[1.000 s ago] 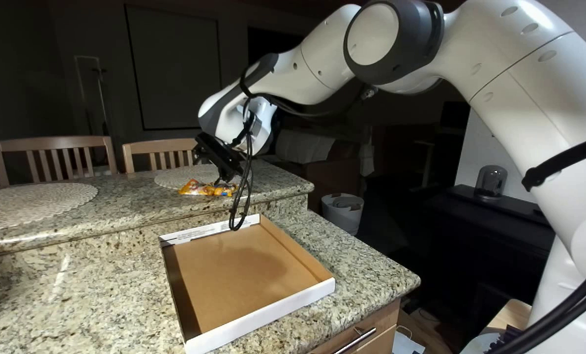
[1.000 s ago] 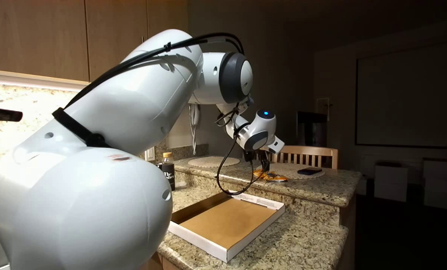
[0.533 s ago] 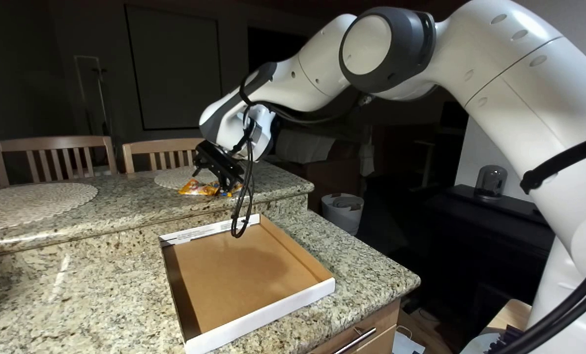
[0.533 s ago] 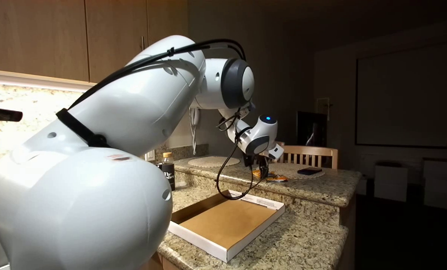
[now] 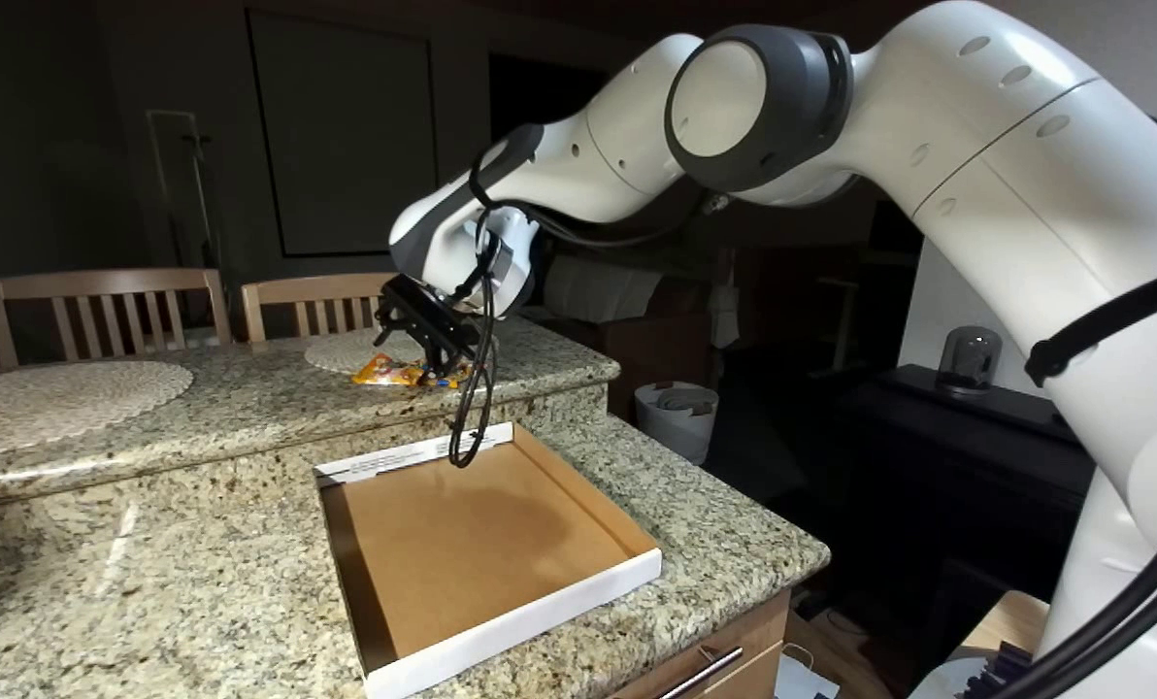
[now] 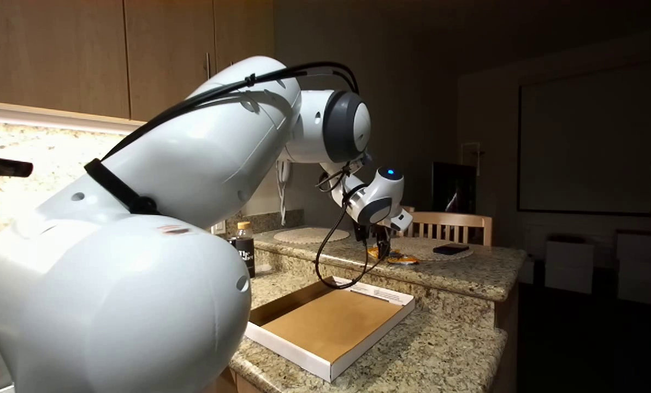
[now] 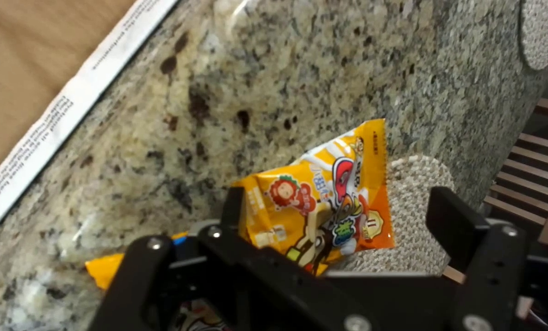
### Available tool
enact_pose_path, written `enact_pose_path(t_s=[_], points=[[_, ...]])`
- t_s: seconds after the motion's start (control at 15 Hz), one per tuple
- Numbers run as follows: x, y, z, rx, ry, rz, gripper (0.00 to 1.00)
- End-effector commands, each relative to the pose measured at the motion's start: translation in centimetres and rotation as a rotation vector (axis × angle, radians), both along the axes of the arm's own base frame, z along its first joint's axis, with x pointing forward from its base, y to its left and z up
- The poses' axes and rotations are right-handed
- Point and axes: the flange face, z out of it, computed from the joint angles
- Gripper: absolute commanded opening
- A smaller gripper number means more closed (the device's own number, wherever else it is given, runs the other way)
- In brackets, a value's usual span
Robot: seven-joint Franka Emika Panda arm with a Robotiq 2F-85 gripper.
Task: Put the orange packets in the box
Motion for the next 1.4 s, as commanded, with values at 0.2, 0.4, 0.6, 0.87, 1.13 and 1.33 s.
enact_pose_path(t_s=[0.2,0.4,0.6,0.87,1.13,1.33], points=[[0.4,0.0,-0.9,-0.004,0.030,-0.012,1.00],[0.6,0.2,-1.0,-0.002,0.017,-0.012,0.74],[0.5,0.1,-1.4,-0.008,0.035,-0.009,0.54],[0.4,-0.7,-1.0,-0.005,0.034,-0.024,0.28],[0.4,-0.8,-1.0,-0.005,0.043,-0.032,0.07],[0.4,-1.0,-1.0,0.000,0.049,-0.036,0.02]])
